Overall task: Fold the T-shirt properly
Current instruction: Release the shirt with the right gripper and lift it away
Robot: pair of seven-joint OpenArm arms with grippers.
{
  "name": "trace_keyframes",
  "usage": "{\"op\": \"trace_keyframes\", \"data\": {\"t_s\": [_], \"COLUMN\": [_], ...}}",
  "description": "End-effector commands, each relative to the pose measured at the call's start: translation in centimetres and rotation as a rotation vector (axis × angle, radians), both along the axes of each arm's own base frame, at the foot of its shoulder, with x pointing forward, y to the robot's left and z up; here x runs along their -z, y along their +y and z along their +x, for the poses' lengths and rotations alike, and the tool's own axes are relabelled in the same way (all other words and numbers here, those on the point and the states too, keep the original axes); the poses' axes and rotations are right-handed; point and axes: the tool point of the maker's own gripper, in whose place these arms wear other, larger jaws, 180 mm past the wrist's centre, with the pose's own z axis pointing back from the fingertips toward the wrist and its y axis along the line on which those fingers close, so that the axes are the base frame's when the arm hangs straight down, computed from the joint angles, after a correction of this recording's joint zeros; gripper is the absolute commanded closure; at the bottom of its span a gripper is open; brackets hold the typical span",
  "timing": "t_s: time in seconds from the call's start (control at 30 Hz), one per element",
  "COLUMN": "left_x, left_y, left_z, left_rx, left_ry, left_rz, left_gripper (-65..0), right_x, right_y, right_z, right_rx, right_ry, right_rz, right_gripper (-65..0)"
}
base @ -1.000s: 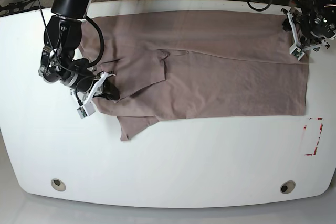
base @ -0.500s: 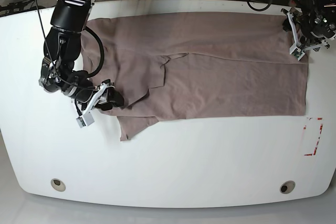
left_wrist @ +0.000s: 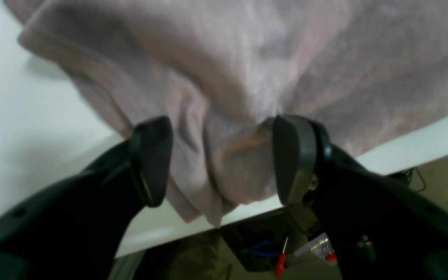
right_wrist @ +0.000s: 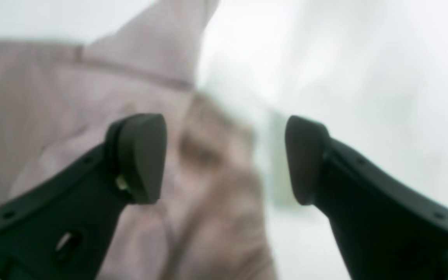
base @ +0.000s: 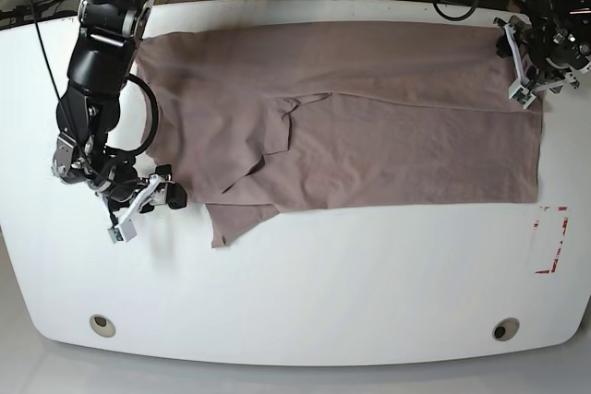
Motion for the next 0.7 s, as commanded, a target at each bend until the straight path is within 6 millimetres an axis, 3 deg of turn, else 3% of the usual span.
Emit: {"op": "trace_keyframes", "data": {"t_s": [0.0, 0.1, 0.27, 0.47, 0.6, 0.67], "left_x": [-1.7, -2.1, -3.2, -5.6, -6.9, -7.3], "left_y": [0.6, 0.6, 0.6, -0.1, -0.8, -1.3], "left_z": [2.0, 2.6, 4.4, 6.5, 7.1, 7.2], "left_rx": [0.008, 0.008, 0.006, 0.039, 0.068, 0.076], "left_ry": [-0.063, -0.082, -0.132, -0.217, -0.259, -0.274], "left_rz": [0.022, 0.024, 0.023, 0.039, 0.051, 0.048], "left_gripper": [-37.8, -37.8, -37.8, -37.8, -37.8, -37.8], "right_x": [-2.5, -2.2, -0.7, 0.5, 0.4, 0.3], "right_y": [-0.9, -0.9, 2.2, 6.6, 8.7, 8.9], "right_z": [3.3, 5.0, 6.7, 6.9, 7.2, 7.3], "right_rx": [0.033, 0.059, 0.064, 0.031, 0.026, 0.028], "right_ry": [-0.088, -0.087, -0.068, -0.043, -0.065, -0.075], "right_rz": [0.023, 0.042, 0.118, 0.190, 0.231, 0.237], "right_gripper": [-43.8, -43.8, -43.8, -43.8, -43.4, -39.2]}}
